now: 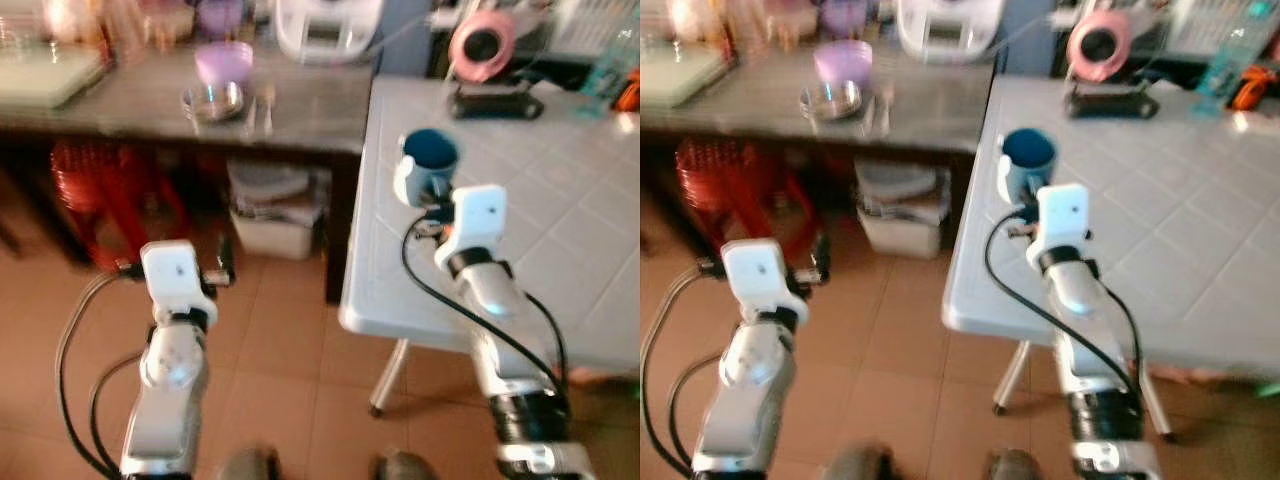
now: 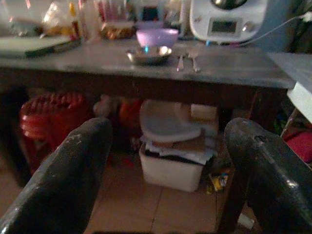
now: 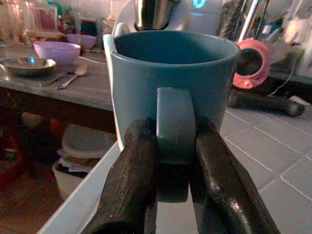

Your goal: Setting the table

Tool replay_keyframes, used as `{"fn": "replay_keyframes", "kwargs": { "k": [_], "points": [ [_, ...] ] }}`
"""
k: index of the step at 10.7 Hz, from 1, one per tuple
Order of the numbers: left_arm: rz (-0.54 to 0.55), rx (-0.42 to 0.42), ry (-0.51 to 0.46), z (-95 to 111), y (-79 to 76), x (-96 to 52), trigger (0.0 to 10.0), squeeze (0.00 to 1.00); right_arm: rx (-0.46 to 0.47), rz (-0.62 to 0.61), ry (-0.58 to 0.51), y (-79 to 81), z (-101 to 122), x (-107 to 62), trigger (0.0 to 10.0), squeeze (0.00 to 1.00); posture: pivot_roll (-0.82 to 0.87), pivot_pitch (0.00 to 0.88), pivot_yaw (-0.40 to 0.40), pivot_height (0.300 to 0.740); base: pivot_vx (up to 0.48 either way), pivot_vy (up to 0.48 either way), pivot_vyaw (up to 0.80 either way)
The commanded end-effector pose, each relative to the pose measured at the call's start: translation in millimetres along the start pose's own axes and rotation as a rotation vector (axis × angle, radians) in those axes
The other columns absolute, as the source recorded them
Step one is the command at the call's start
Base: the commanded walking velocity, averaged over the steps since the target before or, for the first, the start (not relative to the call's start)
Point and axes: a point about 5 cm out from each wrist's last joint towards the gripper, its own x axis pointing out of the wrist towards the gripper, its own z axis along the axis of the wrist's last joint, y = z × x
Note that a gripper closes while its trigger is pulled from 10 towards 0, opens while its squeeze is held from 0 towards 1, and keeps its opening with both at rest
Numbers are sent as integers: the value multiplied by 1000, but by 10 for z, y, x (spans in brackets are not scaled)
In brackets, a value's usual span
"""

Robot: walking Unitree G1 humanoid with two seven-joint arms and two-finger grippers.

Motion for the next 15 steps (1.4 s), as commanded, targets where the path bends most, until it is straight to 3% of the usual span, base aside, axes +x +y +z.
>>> {"fn": "replay_keyframes", "kwargs": {
  "k": [1,15],
  "points": [
    [21,23,9,-24,71,-21,10000,0,7,14,-35,65,77,3,10000,0,-30,50,11,740,251,409,0],
    [11,21,-9,-5,41,26,10000,0,2,63,-54,112,122,13,10000,0,-41,53,19,740,359,318,0]
  ]
}}
